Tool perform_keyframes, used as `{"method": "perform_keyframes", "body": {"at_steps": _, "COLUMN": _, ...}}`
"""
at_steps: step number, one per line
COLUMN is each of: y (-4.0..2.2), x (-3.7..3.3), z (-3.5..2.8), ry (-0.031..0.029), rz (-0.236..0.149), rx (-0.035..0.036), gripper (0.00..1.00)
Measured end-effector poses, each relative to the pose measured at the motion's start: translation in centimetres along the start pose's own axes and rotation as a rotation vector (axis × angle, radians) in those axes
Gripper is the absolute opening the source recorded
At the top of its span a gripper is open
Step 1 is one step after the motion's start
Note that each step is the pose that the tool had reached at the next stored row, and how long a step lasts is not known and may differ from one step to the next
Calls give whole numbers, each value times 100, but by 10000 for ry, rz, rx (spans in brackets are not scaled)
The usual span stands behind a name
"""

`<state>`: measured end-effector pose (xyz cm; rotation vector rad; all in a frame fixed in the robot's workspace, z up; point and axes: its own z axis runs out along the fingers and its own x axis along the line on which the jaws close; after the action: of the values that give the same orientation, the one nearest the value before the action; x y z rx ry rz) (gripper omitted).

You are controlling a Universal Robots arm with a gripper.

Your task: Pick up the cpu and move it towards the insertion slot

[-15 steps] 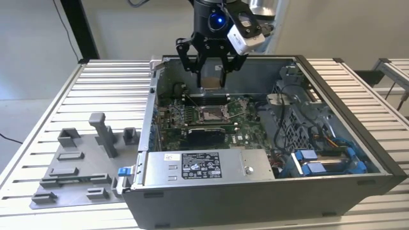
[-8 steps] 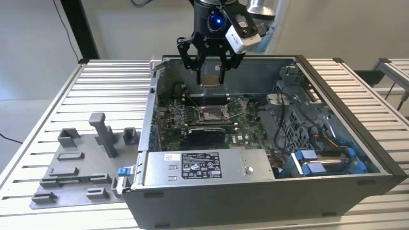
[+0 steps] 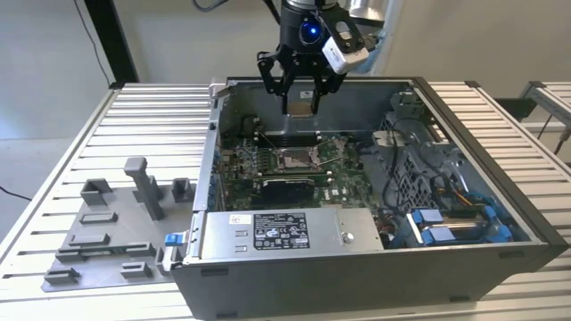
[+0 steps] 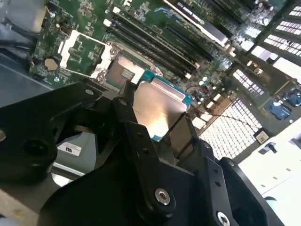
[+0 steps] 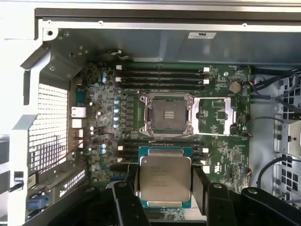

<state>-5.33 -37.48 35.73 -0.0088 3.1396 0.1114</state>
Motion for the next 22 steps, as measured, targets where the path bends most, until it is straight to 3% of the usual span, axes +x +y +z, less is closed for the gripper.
{"method": "perform_keyframes", "body": {"at_steps": 3, "y": 57, "x": -67, "z": 41, "ry": 0, "rz": 0, "rx": -20, "gripper": 0}}
{"method": "perform_keyframes", "body": {"at_steps": 10, "y": 262, "x": -80, "z": 141, "ry": 0, "rz": -3, "rx": -70, "gripper": 0}}
{"method": "perform_keyframes", "body": {"at_steps": 14, "y": 381, "x": -131, "z": 171, "ry": 1, "rz": -5, "rx": -72, "gripper": 0}}
{"method": "perform_keyframes", "body": {"at_steps": 17, "y": 400, "x": -190, "z": 181, "ry": 0, "rz": -4, "rx": -73, "gripper": 0}}
{"method": "perform_keyframes", "body": {"at_steps": 22, "y": 402, "x": -193, "z": 183, "ry": -2, "rz": 19, "rx": -73, "gripper": 0}}
